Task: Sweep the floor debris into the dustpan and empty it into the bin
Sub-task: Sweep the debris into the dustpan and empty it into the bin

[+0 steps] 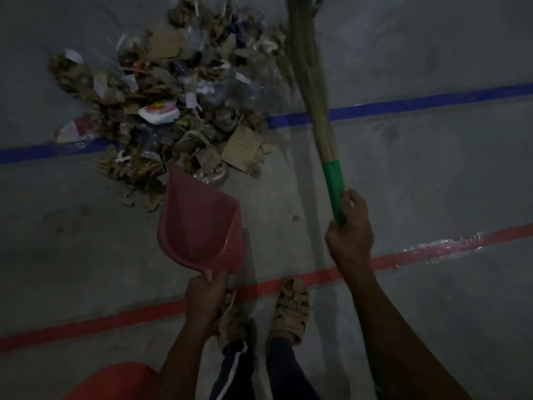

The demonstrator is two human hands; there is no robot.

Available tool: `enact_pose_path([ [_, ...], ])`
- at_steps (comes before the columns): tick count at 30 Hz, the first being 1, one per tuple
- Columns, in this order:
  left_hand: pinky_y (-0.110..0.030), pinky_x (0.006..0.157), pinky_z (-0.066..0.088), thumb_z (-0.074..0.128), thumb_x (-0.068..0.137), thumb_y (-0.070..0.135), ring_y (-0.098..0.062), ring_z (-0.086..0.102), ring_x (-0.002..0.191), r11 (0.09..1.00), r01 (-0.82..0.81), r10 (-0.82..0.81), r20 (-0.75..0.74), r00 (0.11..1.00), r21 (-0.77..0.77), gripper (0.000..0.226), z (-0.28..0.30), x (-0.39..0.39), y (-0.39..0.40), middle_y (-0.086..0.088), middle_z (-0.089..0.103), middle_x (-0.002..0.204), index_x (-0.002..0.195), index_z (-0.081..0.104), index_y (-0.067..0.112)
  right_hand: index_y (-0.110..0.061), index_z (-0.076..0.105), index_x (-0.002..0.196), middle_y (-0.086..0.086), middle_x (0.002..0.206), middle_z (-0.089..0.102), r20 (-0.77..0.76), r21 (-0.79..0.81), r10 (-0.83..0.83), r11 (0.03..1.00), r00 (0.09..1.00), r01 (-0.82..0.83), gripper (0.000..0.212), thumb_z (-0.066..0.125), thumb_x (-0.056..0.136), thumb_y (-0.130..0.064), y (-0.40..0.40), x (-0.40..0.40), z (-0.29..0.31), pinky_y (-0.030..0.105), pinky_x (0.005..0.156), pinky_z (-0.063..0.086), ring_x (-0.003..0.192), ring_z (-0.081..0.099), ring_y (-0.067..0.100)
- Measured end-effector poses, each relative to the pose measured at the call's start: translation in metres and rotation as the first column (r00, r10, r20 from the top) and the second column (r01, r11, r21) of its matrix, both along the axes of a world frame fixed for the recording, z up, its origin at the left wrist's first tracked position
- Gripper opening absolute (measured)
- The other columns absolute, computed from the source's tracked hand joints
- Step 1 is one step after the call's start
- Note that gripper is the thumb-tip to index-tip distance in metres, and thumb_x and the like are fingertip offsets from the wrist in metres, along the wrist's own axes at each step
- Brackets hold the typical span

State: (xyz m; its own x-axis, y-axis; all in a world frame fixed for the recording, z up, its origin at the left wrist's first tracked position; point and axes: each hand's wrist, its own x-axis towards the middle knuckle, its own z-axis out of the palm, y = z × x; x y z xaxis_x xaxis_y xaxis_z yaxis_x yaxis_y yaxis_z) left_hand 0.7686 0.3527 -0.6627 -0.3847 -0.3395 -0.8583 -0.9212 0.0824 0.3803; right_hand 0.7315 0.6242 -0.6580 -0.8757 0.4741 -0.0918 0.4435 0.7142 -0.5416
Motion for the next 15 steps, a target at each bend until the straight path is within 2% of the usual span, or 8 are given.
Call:
enact_pose_path([
  [5, -0.033, 0.056, 0.040, 0.070, 0.070, 0.048, -0.017, 0.051, 0.050, 0.999, 0.033, -0.032, -0.077, 0.997, 0.014, 0.038, 0.027, -0.036, -0.011, -0.003, 0.056, 0.054, 0.061, 0.057, 0.013, -0.017, 0.047, 0.141, -0.002, 0.145, 0.045, 0.044, 0.132, 0.020, 0.991, 0.999, -0.026, 0.071, 0.061, 0.075, 0.007, 0.033, -0.023, 0.034, 0.030, 0.069, 0.049, 0.095, 0.062, 0.026],
  [7, -0.033, 0.053, 0.039, 0.072, 0.078, 0.041, -0.017, 0.049, 0.047, 0.999, 0.048, -0.047, -0.112, 0.993, 0.007, 0.038, 0.033, -0.056, -0.012, -0.005, 0.054, 0.052, 0.060, 0.056, 0.012, -0.017, 0.047, 0.140, -0.002, 0.145, 0.044, 0.101, 0.165, 0.023, 0.985, 0.995, -0.039, 0.071, 0.062, 0.075, 0.006, 0.043, -0.034, 0.038, 0.027, 0.066, 0.043, 0.091, 0.062, 0.028],
  [11, -0.028, 0.047, 0.032, 0.071, 0.087, 0.030, -0.016, 0.042, 0.041, 0.999, 0.049, -0.046, -0.156, 0.987, 0.013, 0.035, 0.030, -0.102, -0.007, -0.006, 0.049, 0.051, 0.062, 0.054, 0.011, -0.017, 0.043, 0.136, 0.001, 0.143, 0.043, 0.152, 0.185, 0.006, 0.982, 0.988, -0.035, 0.067, 0.059, 0.075, 0.006, 0.060, -0.061, 0.029, 0.029, 0.062, 0.041, 0.085, 0.061, 0.032],
  [15, -0.023, 0.044, 0.025, 0.068, 0.089, 0.027, -0.013, 0.033, 0.039, 0.997, 0.025, -0.013, -0.174, 0.985, 0.067, 0.032, 0.015, -0.147, 0.010, -0.006, 0.041, 0.054, 0.066, 0.049, 0.015, -0.014, 0.034, 0.147, 0.007, 0.147, 0.032, 0.206, 0.172, -0.105, 0.983, 0.973, 0.070, 0.077, 0.060, 0.077, 0.003, 0.075, -0.104, 0.003, 0.030, 0.066, 0.040, 0.091, 0.059, 0.034],
])
